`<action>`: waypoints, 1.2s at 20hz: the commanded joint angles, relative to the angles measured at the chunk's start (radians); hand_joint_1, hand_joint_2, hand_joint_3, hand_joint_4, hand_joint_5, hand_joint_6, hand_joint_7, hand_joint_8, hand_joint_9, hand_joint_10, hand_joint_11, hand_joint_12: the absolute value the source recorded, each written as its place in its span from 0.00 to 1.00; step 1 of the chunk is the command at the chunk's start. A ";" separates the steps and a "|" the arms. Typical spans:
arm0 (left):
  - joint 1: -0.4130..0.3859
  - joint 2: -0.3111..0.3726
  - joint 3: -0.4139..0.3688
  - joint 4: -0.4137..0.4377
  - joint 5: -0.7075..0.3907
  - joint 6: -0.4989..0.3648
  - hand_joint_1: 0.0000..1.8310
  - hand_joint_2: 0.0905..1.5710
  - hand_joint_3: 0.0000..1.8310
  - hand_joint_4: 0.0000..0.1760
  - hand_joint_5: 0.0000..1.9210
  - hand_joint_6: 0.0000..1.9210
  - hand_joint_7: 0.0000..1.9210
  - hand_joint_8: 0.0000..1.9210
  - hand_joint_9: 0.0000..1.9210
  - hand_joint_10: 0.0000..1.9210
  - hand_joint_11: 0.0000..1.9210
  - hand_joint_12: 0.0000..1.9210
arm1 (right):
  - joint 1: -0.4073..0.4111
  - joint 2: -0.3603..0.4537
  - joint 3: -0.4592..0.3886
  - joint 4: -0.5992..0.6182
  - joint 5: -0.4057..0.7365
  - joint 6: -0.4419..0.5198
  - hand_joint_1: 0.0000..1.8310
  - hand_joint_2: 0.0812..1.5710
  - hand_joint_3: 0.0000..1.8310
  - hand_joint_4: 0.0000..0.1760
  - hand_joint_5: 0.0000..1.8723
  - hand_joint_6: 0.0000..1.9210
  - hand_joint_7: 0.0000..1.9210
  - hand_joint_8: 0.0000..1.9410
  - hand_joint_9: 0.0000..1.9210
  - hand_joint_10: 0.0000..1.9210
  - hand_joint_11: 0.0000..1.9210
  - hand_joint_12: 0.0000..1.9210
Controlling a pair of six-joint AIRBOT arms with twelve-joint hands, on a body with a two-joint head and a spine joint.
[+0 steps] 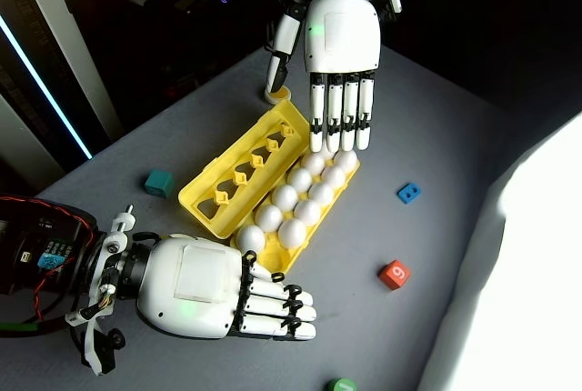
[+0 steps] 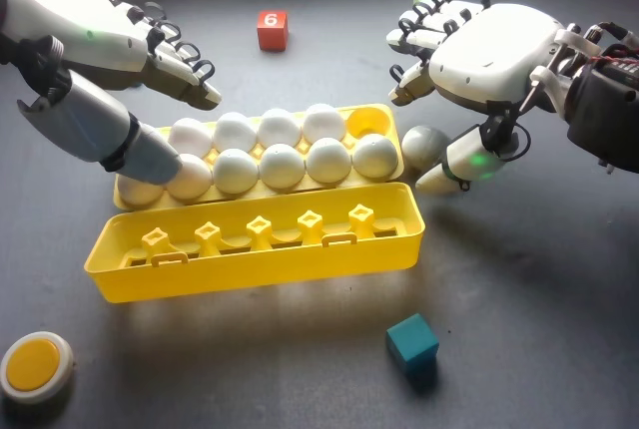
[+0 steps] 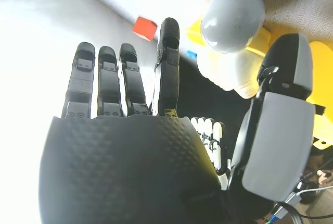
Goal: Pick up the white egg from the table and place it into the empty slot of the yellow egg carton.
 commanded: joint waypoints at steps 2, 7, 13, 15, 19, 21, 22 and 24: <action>-0.013 -0.003 0.001 -0.009 0.075 0.000 0.00 0.81 0.00 0.00 0.08 0.00 0.06 0.00 0.03 0.00 0.00 0.00 | 0.007 0.002 0.001 -0.017 0.113 0.007 0.35 0.47 0.00 0.55 0.36 0.01 0.08 0.01 0.00 0.00 0.00 0.00; -0.014 -0.003 0.001 -0.009 0.075 0.000 0.00 0.80 0.00 0.00 0.07 0.00 0.06 0.00 0.03 0.00 0.00 0.00 | 0.007 0.002 0.001 -0.017 0.113 0.007 0.61 0.58 0.00 0.95 0.75 0.10 0.15 0.00 0.02 0.00 0.00 0.00; -0.015 -0.003 0.001 -0.009 0.075 0.000 0.00 0.81 0.00 0.00 0.07 0.00 0.06 0.00 0.03 0.00 0.00 0.00 | 0.006 0.002 0.001 -0.017 0.114 0.007 0.63 0.60 0.00 0.22 0.71 0.21 0.16 0.00 0.02 0.00 0.00 0.00; -0.015 -0.003 0.001 -0.009 0.075 0.000 0.00 0.81 0.00 0.00 0.08 0.00 0.07 0.01 0.04 0.01 0.01 0.00 | 0.009 0.003 0.001 -0.017 0.118 0.007 0.63 0.60 0.00 0.34 0.71 0.22 0.17 0.00 0.02 0.00 0.00 0.00; -0.015 -0.003 0.001 -0.009 0.074 0.000 0.00 0.81 0.00 0.00 0.05 0.00 0.04 0.00 0.02 0.00 0.00 0.00 | 0.033 0.014 0.001 -0.017 0.119 0.010 0.62 0.60 0.00 0.52 0.70 0.22 0.16 0.00 0.01 0.00 0.00 0.00; -0.015 -0.003 0.001 -0.009 0.073 0.000 0.00 0.81 0.00 0.00 0.05 0.00 0.04 0.00 0.02 0.00 0.00 0.00 | 0.047 0.018 0.001 -0.017 0.122 0.015 0.62 0.60 0.00 0.36 0.70 0.22 0.16 0.00 0.01 0.00 0.00 0.00; -0.015 -0.003 0.000 -0.009 0.073 0.000 0.00 0.81 0.00 0.00 0.04 0.00 0.04 0.00 0.02 0.00 0.00 0.00 | 0.054 0.019 0.001 -0.017 0.124 0.017 0.62 0.61 0.00 0.31 0.70 0.23 0.17 0.00 0.02 0.00 0.00 0.00; -0.015 -0.003 0.000 -0.009 0.073 0.000 0.00 0.82 0.00 0.00 0.06 0.00 0.06 0.00 0.04 0.01 0.01 0.00 | 0.065 0.019 0.001 -0.017 0.131 0.024 0.64 0.59 0.00 0.00 0.73 0.16 0.19 0.00 0.02 0.00 0.00 0.00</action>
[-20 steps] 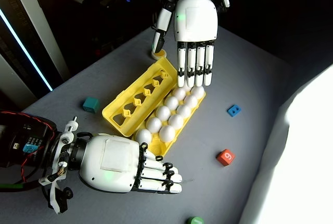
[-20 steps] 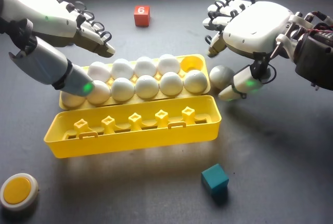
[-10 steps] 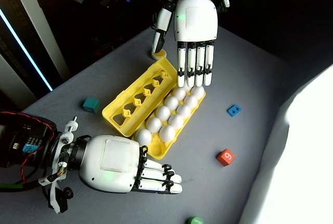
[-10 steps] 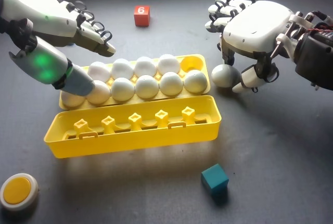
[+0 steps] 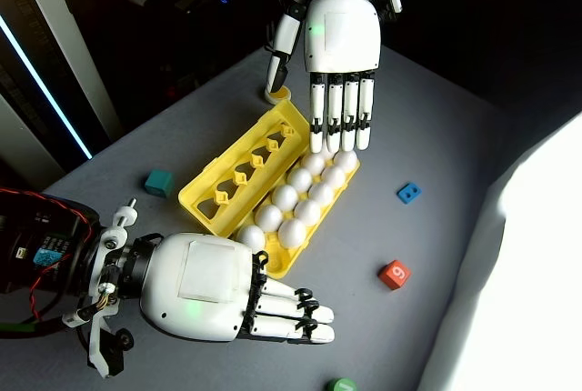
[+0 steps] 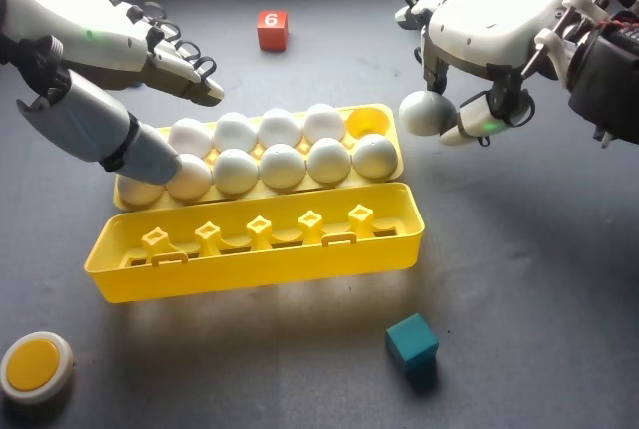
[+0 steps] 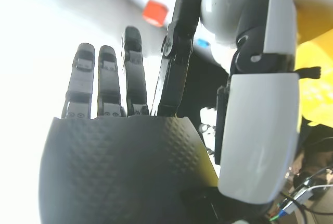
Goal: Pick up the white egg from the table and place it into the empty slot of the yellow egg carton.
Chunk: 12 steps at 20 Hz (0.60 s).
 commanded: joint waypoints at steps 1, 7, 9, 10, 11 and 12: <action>-0.015 -0.003 0.000 -0.009 0.073 0.000 0.00 0.81 0.00 0.00 0.05 0.00 0.06 0.00 0.03 0.00 0.00 0.00 | 0.016 0.005 0.001 -0.021 0.111 0.008 0.64 0.60 0.00 0.00 0.72 0.18 0.18 0.00 0.02 0.00 0.00 0.00; -0.018 -0.003 0.000 -0.009 0.073 0.000 0.00 0.80 0.00 0.00 0.05 0.00 0.06 0.01 0.04 0.01 0.01 0.00 | 0.034 -0.022 0.005 -0.021 0.129 0.016 0.63 0.60 0.00 0.02 0.72 0.18 0.19 0.00 0.03 0.00 0.00 0.00; -0.018 -0.003 0.000 -0.009 0.073 0.000 0.00 0.80 0.00 0.00 0.05 0.00 0.06 0.01 0.04 0.01 0.01 0.00 | 0.040 -0.038 0.012 -0.021 0.136 0.018 0.63 0.60 0.00 0.03 0.72 0.18 0.19 0.00 0.03 0.00 0.00 0.00; -0.018 -0.003 -0.001 -0.009 0.073 0.000 0.00 0.80 0.00 0.00 0.06 0.01 0.07 0.01 0.04 0.01 0.01 0.01 | 0.043 -0.045 0.016 -0.020 0.137 0.020 0.63 0.60 0.00 0.27 0.72 0.19 0.18 0.00 0.02 0.00 0.00 0.00; -0.018 -0.003 -0.001 -0.009 0.073 0.000 0.00 0.80 0.00 0.00 0.06 0.01 0.07 0.01 0.04 0.01 0.01 0.01 | 0.044 -0.050 0.019 -0.020 0.139 0.020 0.63 0.60 0.00 0.27 0.72 0.19 0.18 0.00 0.02 0.00 0.00 0.00; -0.018 -0.003 -0.001 -0.009 0.073 0.000 0.00 0.80 0.00 0.00 0.06 0.01 0.06 0.00 0.04 0.00 0.01 0.01 | 0.046 -0.055 0.021 -0.020 0.145 0.020 0.63 0.60 0.00 0.25 0.72 0.19 0.17 0.00 0.02 0.00 0.00 0.00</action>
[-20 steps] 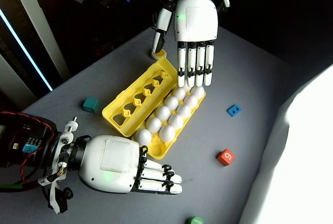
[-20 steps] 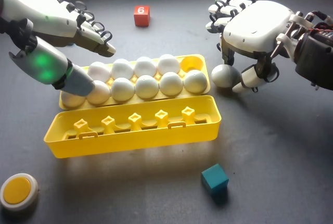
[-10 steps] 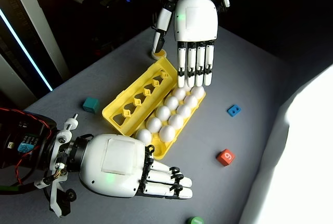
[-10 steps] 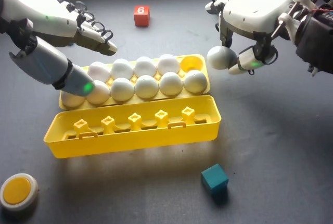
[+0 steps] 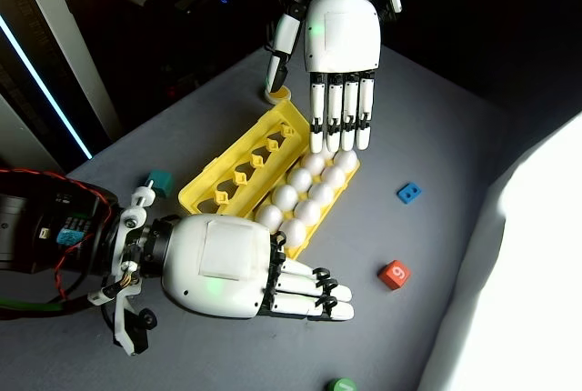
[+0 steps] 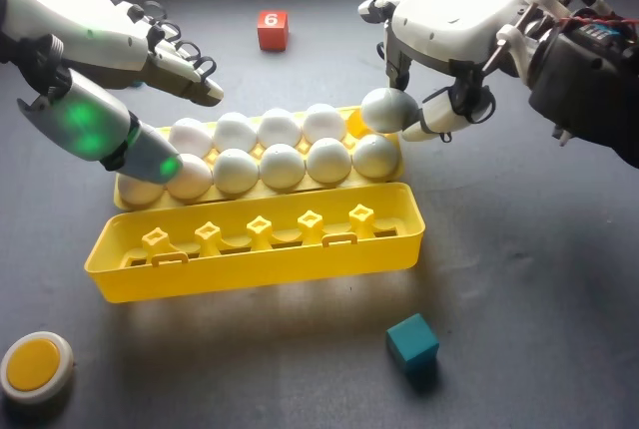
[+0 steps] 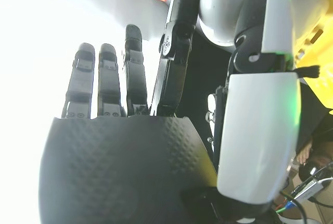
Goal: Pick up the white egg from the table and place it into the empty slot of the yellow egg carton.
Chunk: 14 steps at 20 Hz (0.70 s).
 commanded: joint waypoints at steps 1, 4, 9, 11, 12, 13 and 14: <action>-0.017 -0.003 0.000 -0.009 0.073 0.000 0.00 0.80 0.00 0.00 0.05 0.00 0.05 0.00 0.03 0.00 0.00 0.00 | 0.021 0.002 0.006 -0.021 0.127 0.005 0.63 0.60 0.00 0.10 0.72 0.20 0.17 0.00 0.01 0.00 0.00 0.00; -0.018 -0.004 -0.003 -0.009 0.073 0.000 0.00 0.80 0.00 0.00 0.05 0.00 0.06 0.00 0.04 0.00 0.01 0.01 | 0.019 -0.008 0.013 -0.021 0.131 0.006 0.64 0.60 0.00 0.00 0.73 0.17 0.17 0.00 0.02 0.00 0.00 0.00; -0.018 -0.004 0.000 -0.009 0.073 0.000 0.00 0.80 0.00 0.00 0.04 0.00 0.05 0.00 0.03 0.00 0.00 0.00 | 0.017 -0.015 0.022 -0.021 0.137 0.008 0.62 0.60 0.00 0.45 0.71 0.21 0.18 0.00 0.04 0.00 0.00 0.00; -0.018 -0.005 0.002 -0.009 0.073 0.000 0.00 0.80 0.00 0.00 0.05 0.00 0.06 0.00 0.04 0.00 0.00 0.00 | 0.017 -0.015 0.024 -0.021 0.137 0.009 0.61 0.61 0.00 0.70 0.68 0.25 0.17 0.00 0.04 0.00 0.00 0.00; -0.018 -0.005 0.002 -0.009 0.073 0.000 0.00 0.80 0.00 0.00 0.05 0.00 0.06 0.00 0.04 0.00 0.01 0.00 | 0.017 -0.015 0.025 -0.021 0.138 0.010 0.60 0.62 0.00 0.81 0.66 0.28 0.17 0.00 0.04 0.00 0.00 0.00; -0.018 -0.005 0.002 -0.009 0.073 0.000 0.00 0.80 0.00 0.00 0.05 0.00 0.05 0.00 0.04 0.00 0.00 0.00 | 0.017 -0.015 0.025 -0.021 0.138 0.010 0.55 0.56 0.00 0.32 0.57 0.13 0.17 0.00 0.03 0.00 0.00 0.00; -0.018 -0.005 0.002 -0.009 0.073 0.000 0.00 0.80 0.00 0.00 0.05 0.00 0.05 0.00 0.04 0.00 0.00 0.00 | 0.017 -0.015 0.025 -0.021 0.140 0.010 0.48 0.55 0.00 0.38 0.53 0.05 0.16 0.00 0.01 0.00 0.00 0.00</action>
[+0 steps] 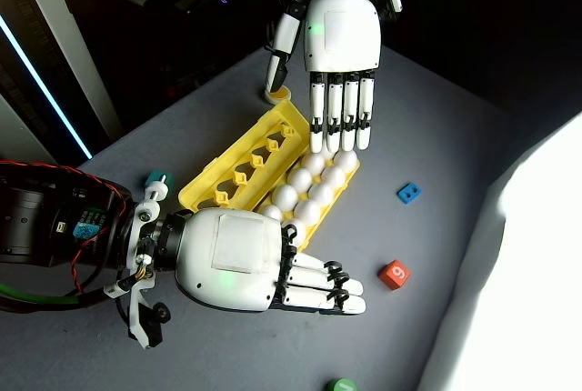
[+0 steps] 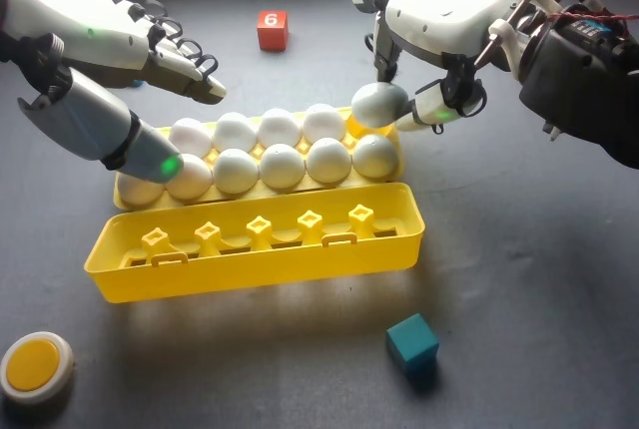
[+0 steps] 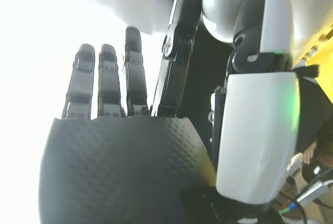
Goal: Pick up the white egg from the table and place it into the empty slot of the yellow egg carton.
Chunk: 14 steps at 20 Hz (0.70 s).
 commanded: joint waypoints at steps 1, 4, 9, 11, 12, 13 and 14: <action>-0.014 -0.005 0.004 -0.009 0.074 0.000 0.00 0.80 0.00 0.00 0.06 0.00 0.06 0.00 0.04 0.00 0.01 0.01 | 0.014 0.006 0.005 -0.021 0.119 0.005 0.46 0.54 0.00 0.38 0.52 0.03 0.15 0.00 0.01 0.00 0.00 0.00; -0.013 -0.006 0.005 -0.009 0.074 0.000 0.00 0.81 0.00 0.00 0.06 0.00 0.06 0.00 0.04 0.00 0.01 0.01 | 0.014 0.006 0.005 -0.021 0.120 0.007 0.42 0.53 0.00 0.46 0.49 0.01 0.14 0.00 0.02 0.00 0.00 0.00; -0.013 -0.006 0.005 -0.009 0.074 0.000 0.00 0.81 0.00 0.00 0.04 0.00 0.04 0.00 0.02 0.00 0.00 0.00 | 0.014 0.006 0.005 -0.021 0.120 0.007 0.41 0.52 0.00 0.39 0.49 0.01 0.13 0.00 0.02 0.00 0.00 0.00; -0.013 -0.006 0.005 -0.009 0.073 0.000 0.00 0.81 0.00 0.00 0.06 0.00 0.05 0.00 0.04 0.01 0.01 0.00 | 0.016 0.009 0.004 -0.021 0.120 0.007 0.39 0.52 0.00 0.50 0.49 0.00 0.13 0.00 0.02 0.00 0.00 0.00; -0.013 -0.006 0.006 -0.009 0.070 0.000 0.00 0.81 0.00 0.00 0.06 0.01 0.06 0.01 0.04 0.01 0.01 0.00 | 0.018 0.017 0.002 -0.021 0.117 0.007 0.38 0.53 0.00 0.49 0.49 0.00 0.13 0.00 0.02 0.00 0.00 0.00; -0.013 -0.006 0.008 -0.009 0.069 0.000 0.00 0.81 0.00 0.00 0.07 0.01 0.07 0.01 0.05 0.01 0.02 0.01 | 0.020 0.036 -0.007 -0.021 0.106 0.007 0.37 0.53 0.00 0.57 0.49 0.00 0.13 0.00 0.02 0.00 0.00 0.00; -0.013 -0.006 0.009 -0.009 0.069 0.000 0.00 0.81 0.00 0.00 0.07 0.01 0.07 0.01 0.05 0.01 0.02 0.01 | 0.022 0.054 -0.020 -0.021 0.099 0.008 0.38 0.52 0.00 0.54 0.49 0.00 0.12 0.00 0.02 0.00 0.00 0.00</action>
